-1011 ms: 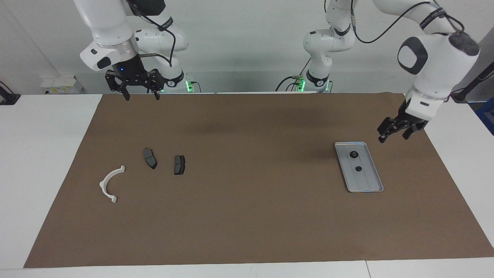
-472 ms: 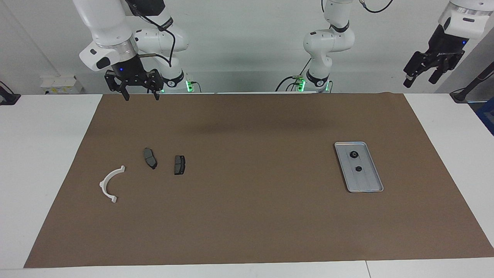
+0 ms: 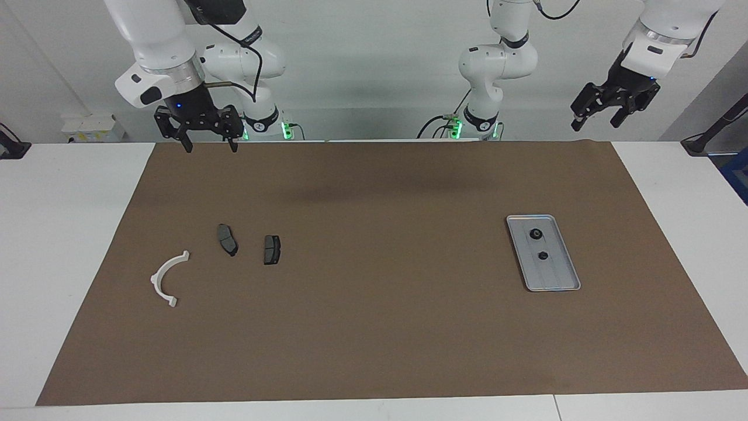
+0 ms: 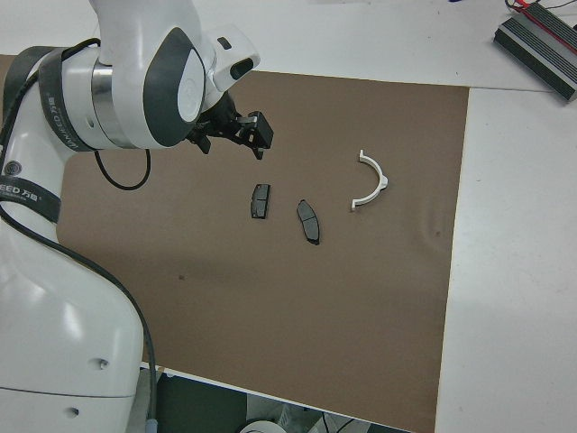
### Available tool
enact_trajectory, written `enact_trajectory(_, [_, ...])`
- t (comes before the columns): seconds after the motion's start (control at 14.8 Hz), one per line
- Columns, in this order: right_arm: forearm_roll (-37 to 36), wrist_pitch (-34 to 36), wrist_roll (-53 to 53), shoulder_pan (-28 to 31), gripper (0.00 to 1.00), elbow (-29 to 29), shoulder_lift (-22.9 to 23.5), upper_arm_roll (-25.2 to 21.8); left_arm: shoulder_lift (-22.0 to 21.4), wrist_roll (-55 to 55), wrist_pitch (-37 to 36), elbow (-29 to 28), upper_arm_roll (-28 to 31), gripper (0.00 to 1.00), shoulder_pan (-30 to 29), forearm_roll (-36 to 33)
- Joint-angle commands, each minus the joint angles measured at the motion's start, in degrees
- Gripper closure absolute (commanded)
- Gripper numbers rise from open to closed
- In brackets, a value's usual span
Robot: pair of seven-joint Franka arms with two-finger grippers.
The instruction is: Pick bearing gear from pile to tray
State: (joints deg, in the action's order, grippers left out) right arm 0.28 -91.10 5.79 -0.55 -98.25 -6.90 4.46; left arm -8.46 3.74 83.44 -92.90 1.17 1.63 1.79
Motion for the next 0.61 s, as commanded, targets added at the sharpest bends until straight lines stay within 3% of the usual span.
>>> enact_trajectory(0.0, [-0.98,0.48,0.80,0.29,0.00,-0.10,-0.30,0.20,-1.12,0.31,-1.08,-1.23,4.71,0.00,5.05,-1.35])
enact_trajectory(0.54, [-0.89,0.13,0.80,0.20,0.00,-0.10,-0.30,0.20,-0.33,0.22,-1.00,-0.87,2.43,0.00,4.88,-1.35])
